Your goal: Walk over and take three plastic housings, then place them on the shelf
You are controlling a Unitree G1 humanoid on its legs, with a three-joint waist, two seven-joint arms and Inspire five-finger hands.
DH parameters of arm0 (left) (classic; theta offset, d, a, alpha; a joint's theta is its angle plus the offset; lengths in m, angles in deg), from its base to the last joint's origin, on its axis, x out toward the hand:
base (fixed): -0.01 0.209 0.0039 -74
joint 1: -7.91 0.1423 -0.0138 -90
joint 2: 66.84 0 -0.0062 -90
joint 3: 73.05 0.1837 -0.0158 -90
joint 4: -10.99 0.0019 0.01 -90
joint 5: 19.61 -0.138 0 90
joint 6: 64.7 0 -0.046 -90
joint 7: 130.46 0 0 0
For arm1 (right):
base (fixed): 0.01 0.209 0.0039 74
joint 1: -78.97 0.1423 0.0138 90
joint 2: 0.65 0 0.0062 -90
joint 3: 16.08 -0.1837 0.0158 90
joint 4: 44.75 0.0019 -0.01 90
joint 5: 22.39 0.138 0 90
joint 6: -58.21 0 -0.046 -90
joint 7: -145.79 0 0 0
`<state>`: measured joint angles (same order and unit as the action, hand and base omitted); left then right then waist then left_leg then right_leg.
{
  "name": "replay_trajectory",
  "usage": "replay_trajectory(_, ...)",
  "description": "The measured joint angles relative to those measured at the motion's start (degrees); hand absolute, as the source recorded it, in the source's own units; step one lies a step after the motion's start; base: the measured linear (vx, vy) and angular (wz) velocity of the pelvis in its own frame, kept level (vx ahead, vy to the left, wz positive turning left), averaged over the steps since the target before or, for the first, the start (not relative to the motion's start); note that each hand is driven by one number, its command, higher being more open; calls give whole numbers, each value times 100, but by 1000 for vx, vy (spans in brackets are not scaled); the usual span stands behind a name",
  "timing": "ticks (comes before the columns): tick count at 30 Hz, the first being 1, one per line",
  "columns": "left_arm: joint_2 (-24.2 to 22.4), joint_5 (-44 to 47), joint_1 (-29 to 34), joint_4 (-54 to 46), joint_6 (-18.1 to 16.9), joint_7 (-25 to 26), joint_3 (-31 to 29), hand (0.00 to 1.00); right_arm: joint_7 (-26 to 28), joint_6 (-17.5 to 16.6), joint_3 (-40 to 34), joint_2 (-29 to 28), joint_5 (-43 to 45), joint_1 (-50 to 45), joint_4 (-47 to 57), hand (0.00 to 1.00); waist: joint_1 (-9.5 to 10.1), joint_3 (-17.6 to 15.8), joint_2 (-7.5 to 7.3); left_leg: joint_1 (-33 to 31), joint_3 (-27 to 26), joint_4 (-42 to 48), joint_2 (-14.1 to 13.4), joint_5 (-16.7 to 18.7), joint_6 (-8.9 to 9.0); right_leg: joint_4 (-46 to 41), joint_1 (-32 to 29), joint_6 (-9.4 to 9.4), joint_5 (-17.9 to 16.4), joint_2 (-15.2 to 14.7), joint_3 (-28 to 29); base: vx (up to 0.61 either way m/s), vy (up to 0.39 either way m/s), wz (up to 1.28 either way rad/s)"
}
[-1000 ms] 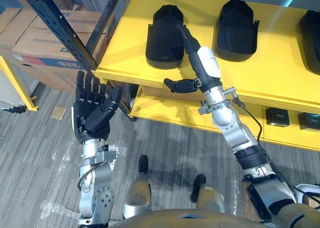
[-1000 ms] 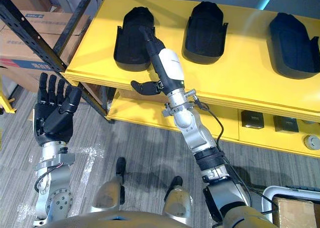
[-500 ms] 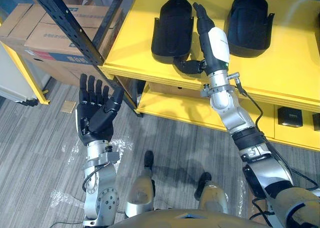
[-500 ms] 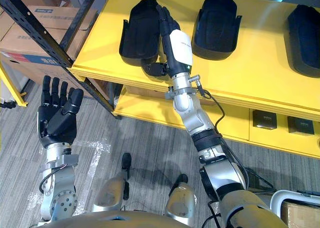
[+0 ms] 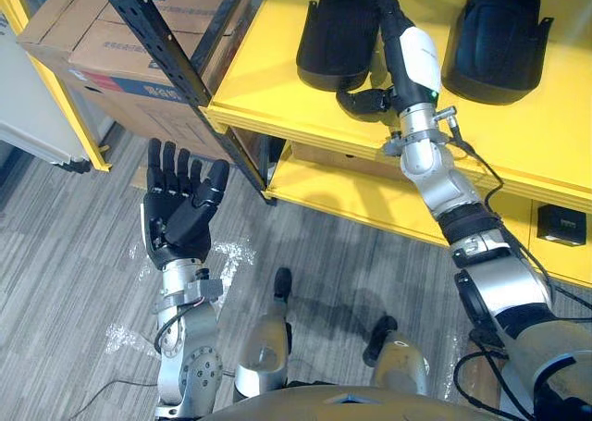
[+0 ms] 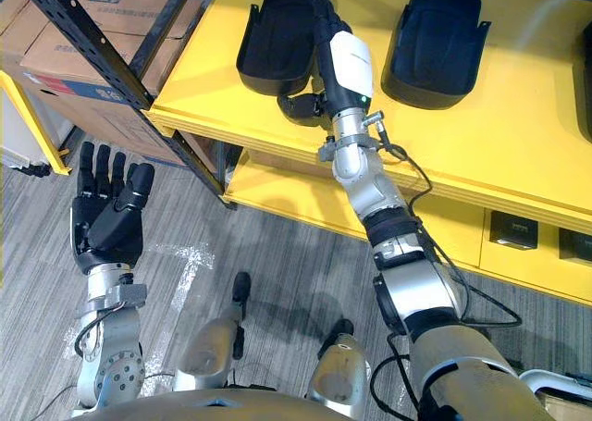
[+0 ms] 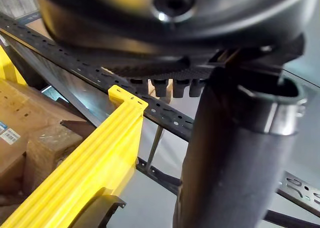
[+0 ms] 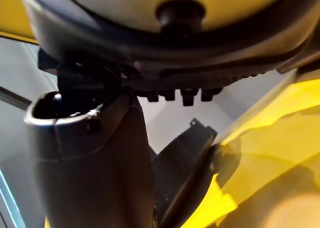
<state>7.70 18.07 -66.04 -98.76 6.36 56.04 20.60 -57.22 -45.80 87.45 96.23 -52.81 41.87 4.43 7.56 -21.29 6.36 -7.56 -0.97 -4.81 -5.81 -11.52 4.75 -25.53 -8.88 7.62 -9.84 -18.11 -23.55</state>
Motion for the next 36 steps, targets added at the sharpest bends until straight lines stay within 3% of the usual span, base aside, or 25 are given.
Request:
replay_trajectory(4,19,-1,11,56,0,-1,116,100,-61,-190,20,12,29,187,-171,100,5,-81,46,-2,4,-2,10,6,-72,-82,-10,-10,-45,-27,-19,-5,-36,5)
replay_trajectory(10,17,1,18,83,0,-38,111,100,-184,-478,50,16,34,153,-12,100,-15,-83,46,3,2,1,15,-55,12,-18,50,8,-25,-26,-74,19,-21,3)
replay_trajectory(18,50,1,7,78,-3,-190,110,100,188,-904,-36,-74,571,-1362,2882,100,-155,-76,13,254,-327,-4,-86,-14,65,767,538,60,346,223,-55,31,-2,-10)
replay_trajectory(21,148,1,-9,80,0,-228,118,100,411,-930,-62,-211,796,-2061,3764,100,-237,-28,-81,369,-575,-11,-160,61,82,1098,624,66,542,356,132,-8,-7,-41)
replay_trajectory(27,296,-5,-94,81,32,-340,202,100,635,-926,-361,-548,1393,-3524,5045,100,-489,446,-405,638,-1096,-27,-303,275,164,1756,822,65,903,592,542,17,-2,-39)
replay_trajectory(31,346,-31,-121,78,146,-477,356,100,628,-925,-657,-718,1787,-3998,5319,100,-660,648,-411,824,-1295,-27,-320,294,176,1965,978,63,1016,639,684,29,1,-27)
replay_trajectory(36,405,-225,-232,76,393,-690,522,100,396,-893,-954,-773,1759,-5002,5861,100,-788,971,-289,868,-1521,-28,-423,396,238,2247,997,13,1131,774,862,0,-6,-24)
